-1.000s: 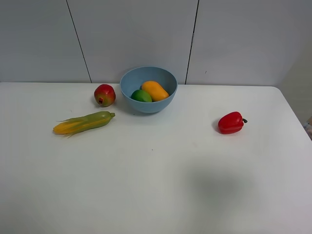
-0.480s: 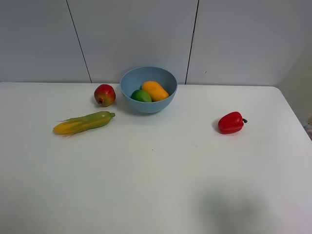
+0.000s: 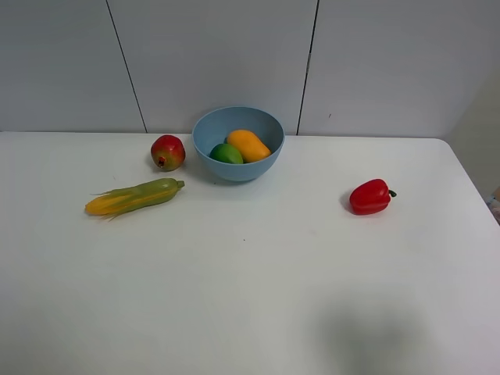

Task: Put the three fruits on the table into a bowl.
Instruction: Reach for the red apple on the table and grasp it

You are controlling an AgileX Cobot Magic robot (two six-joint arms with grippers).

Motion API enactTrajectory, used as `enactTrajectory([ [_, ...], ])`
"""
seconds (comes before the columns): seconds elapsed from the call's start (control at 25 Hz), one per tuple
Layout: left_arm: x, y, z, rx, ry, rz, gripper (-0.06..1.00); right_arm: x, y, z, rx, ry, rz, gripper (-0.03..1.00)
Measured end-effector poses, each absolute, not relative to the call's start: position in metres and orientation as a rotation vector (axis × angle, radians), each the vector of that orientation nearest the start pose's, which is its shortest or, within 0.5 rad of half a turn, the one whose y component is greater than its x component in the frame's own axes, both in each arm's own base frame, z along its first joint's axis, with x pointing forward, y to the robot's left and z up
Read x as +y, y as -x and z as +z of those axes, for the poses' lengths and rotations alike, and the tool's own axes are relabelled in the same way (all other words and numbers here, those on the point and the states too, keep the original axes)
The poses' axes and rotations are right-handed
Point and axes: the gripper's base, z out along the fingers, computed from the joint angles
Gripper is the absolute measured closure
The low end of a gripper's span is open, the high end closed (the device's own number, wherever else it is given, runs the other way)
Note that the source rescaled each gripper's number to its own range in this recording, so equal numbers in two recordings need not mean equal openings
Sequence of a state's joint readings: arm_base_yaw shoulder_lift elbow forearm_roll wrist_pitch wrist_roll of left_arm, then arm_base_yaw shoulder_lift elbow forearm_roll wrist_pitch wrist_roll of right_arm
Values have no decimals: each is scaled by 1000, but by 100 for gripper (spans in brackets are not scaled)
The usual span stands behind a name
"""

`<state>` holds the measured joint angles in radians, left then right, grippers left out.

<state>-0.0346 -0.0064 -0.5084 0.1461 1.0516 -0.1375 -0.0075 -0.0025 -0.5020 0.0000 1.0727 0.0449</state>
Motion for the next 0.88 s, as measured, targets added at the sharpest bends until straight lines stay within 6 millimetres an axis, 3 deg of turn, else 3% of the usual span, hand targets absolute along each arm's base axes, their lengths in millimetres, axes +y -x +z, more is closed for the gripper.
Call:
enactTrajectory([
  [0.88, 12, 7, 281, 2009, 111, 65, -6, 0, 6, 277, 2051, -54, 23, 20],
])
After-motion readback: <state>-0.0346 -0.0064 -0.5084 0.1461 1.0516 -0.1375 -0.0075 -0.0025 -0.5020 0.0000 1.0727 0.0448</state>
